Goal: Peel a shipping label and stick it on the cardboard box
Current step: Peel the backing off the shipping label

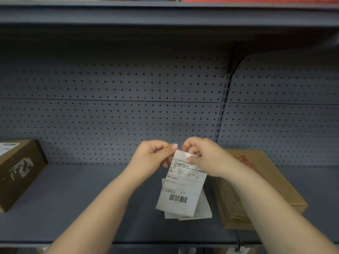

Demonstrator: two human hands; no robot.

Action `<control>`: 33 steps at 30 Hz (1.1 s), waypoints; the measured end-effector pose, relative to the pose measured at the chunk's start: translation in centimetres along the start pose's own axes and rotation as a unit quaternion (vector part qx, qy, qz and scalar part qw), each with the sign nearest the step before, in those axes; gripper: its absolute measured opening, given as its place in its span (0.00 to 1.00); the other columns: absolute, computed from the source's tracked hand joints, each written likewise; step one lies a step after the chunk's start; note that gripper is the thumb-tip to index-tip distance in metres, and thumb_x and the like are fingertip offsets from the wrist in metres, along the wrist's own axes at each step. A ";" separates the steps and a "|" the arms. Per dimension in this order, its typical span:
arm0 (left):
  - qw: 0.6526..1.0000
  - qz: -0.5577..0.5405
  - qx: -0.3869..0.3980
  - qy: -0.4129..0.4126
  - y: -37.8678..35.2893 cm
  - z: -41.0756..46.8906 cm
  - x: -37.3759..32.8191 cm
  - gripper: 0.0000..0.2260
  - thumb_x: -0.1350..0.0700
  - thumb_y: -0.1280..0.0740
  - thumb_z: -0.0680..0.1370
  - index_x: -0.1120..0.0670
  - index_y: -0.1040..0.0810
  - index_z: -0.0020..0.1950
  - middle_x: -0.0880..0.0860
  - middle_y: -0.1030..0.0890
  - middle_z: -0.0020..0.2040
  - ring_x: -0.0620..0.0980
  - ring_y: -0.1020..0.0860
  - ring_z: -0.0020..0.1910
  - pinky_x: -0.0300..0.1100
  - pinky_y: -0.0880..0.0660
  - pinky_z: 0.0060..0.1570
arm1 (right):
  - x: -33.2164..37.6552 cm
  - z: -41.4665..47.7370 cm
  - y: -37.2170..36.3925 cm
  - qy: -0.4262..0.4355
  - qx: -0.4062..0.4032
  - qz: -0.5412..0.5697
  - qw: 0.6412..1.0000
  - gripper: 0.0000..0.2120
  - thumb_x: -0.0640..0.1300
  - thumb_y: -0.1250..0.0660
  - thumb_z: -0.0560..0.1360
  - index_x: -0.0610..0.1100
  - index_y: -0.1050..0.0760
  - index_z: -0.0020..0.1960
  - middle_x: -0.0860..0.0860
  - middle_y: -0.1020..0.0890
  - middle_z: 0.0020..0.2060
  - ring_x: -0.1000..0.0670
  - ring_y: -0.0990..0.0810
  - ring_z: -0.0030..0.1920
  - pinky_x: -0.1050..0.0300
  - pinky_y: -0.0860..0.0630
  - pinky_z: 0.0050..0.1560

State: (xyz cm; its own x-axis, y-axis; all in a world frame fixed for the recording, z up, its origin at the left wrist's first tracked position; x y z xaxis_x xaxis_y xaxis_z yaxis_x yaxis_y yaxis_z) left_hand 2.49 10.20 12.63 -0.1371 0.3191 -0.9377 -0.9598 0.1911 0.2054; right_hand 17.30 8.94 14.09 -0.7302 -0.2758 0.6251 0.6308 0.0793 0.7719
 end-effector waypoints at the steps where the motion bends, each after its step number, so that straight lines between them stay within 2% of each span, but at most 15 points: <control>1: 1.000 -0.014 0.010 0.012 -0.2 0.0 0.0 0.10 0.56 0.31 0.75 0.53 0.17 0.33 0.49 0.19 0.28 0.43 0.26 0.26 0.31 0.30 0.28 | 0.0 0.0 0.1 0.001 0.004 0.000 1.000 0.10 0.41 0.31 0.74 0.55 0.28 0.43 0.55 0.15 0.40 0.54 0.19 0.43 0.48 0.21 0.47; 4: 0.998 -0.014 0.024 0.049 -0.4 0.1 0.3 0.07 0.56 0.29 0.74 0.55 0.16 0.37 0.51 0.18 0.31 0.45 0.26 0.26 0.33 0.31 0.26 | -0.1 -0.2 0.4 0.002 0.008 -0.011 1.000 0.10 0.42 0.31 0.74 0.55 0.30 0.43 0.55 0.15 0.42 0.55 0.21 0.45 0.49 0.22 0.49; 10: 0.994 0.005 0.045 0.097 -0.3 0.1 0.9 0.08 0.61 0.34 0.75 0.59 0.17 0.39 0.55 0.15 0.32 0.48 0.26 0.22 0.37 0.34 0.22 | -0.1 -0.1 0.4 0.003 0.031 -0.060 0.998 0.08 0.43 0.33 0.75 0.55 0.29 0.45 0.56 0.17 0.44 0.55 0.21 0.47 0.49 0.22 0.48; 14: 0.991 0.008 0.065 0.116 -0.5 -0.1 1.3 0.11 0.66 0.37 0.75 0.58 0.18 0.36 0.57 0.15 0.33 0.49 0.23 0.22 0.37 0.30 0.21 | -0.1 0.1 0.2 0.009 0.056 -0.092 0.994 0.06 0.43 0.33 0.75 0.54 0.25 0.47 0.58 0.19 0.47 0.55 0.21 0.49 0.49 0.23 0.52; 18: 0.985 -0.029 0.083 0.150 -1.0 -0.5 2.1 0.13 0.66 0.37 0.75 0.57 0.17 0.35 0.59 0.15 0.34 0.52 0.19 0.27 0.38 0.24 0.25 | -1.0 0.7 -0.2 0.024 0.062 -0.095 0.993 0.07 0.44 0.32 0.75 0.56 0.22 0.49 0.59 0.18 0.49 0.55 0.22 0.52 0.47 0.25 0.57; 20: 0.982 -0.064 0.058 0.165 -1.0 -0.5 2.5 0.12 0.66 0.38 0.76 0.60 0.17 0.38 0.60 0.15 0.35 0.52 0.18 0.29 0.39 0.22 0.26 | -1.7 1.0 -0.2 0.048 0.016 -0.085 0.995 0.12 0.47 0.30 0.73 0.61 0.24 0.53 0.61 0.20 0.53 0.54 0.26 0.57 0.46 0.29 0.62; 22: 0.978 -0.109 0.012 0.180 -1.0 -0.4 3.1 0.10 0.65 0.38 0.77 0.63 0.18 0.42 0.60 0.15 0.36 0.51 0.17 0.30 0.39 0.21 0.26 | -2.1 0.6 0.3 0.082 -0.080 -0.057 0.992 0.20 0.49 0.27 0.70 0.63 0.26 0.59 0.63 0.25 0.59 0.54 0.32 0.65 0.48 0.37 0.69; 23: 0.973 -0.136 -0.012 0.186 -1.0 -0.4 3.4 0.10 0.65 0.38 0.77 0.63 0.18 0.42 0.60 0.15 0.35 0.51 0.17 0.30 0.39 0.21 0.26 | -2.0 0.0 0.7 0.097 -0.145 -0.035 0.984 0.21 0.49 0.27 0.70 0.61 0.25 0.60 0.62 0.26 0.60 0.54 0.34 0.65 0.51 0.38 0.68; 25: 0.963 -0.186 -0.048 0.191 -1.3 -0.5 3.8 0.10 0.65 0.38 0.77 0.62 0.19 0.40 0.59 0.15 0.34 0.51 0.16 0.31 0.39 0.21 0.26 | -1.7 -1.5 0.8 0.110 -0.254 0.014 0.961 0.15 0.47 0.27 0.70 0.54 0.21 0.56 0.59 0.22 0.54 0.55 0.30 0.60 0.57 0.34 0.62; 26: 0.959 -0.204 -0.059 0.190 -1.5 -0.5 4.0 0.10 0.65 0.37 0.77 0.61 0.19 0.40 0.58 0.15 0.33 0.51 0.16 0.31 0.39 0.21 0.27 | -1.7 -2.0 0.2 0.107 -0.276 0.041 0.954 0.11 0.45 0.27 0.71 0.52 0.20 0.52 0.59 0.20 0.50 0.56 0.27 0.56 0.60 0.31 0.57; 28: 0.955 -0.226 -0.064 0.179 -2.2 -0.7 4.0 0.09 0.65 0.36 0.77 0.61 0.19 0.40 0.58 0.15 0.34 0.50 0.16 0.32 0.39 0.20 0.28 | -1.8 -2.5 -1.3 0.090 -0.269 0.101 0.954 0.06 0.44 0.27 0.71 0.50 0.19 0.48 0.59 0.19 0.44 0.58 0.23 0.50 0.63 0.28 0.52; 31: 0.954 -0.236 -0.071 0.169 -2.9 -0.9 4.0 0.07 0.65 0.35 0.75 0.63 0.17 0.41 0.59 0.16 0.34 0.50 0.17 0.31 0.40 0.19 0.31 | -2.4 -2.4 -2.7 0.078 -0.260 0.168 0.948 0.05 0.40 0.27 0.71 0.47 0.18 0.47 0.55 0.18 0.43 0.57 0.20 0.46 0.69 0.26 0.46; 33: 0.956 -0.233 -0.072 0.163 -3.2 -0.9 4.0 0.07 0.66 0.35 0.75 0.64 0.17 0.42 0.60 0.16 0.34 0.51 0.17 0.31 0.41 0.19 0.32 | -2.8 -2.5 -2.6 0.076 -0.268 0.178 0.944 0.06 0.39 0.27 0.71 0.46 0.17 0.47 0.53 0.17 0.43 0.57 0.20 0.46 0.68 0.25 0.46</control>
State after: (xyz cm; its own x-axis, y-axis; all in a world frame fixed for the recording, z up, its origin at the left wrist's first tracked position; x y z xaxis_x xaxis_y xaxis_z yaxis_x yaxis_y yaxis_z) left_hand 4.81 9.98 8.01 0.2680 -0.0801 -0.9601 -0.9557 0.1043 -0.2754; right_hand 18.33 7.14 10.04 -0.4269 -0.4601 0.7785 0.9008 -0.2914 0.3218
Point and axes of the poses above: each hand's wrist, its own z-axis towards the middle knuckle, its own y-axis out of the back of the hand, x = y × z, the point moved 6 cm from there along z, towards the middle knuckle
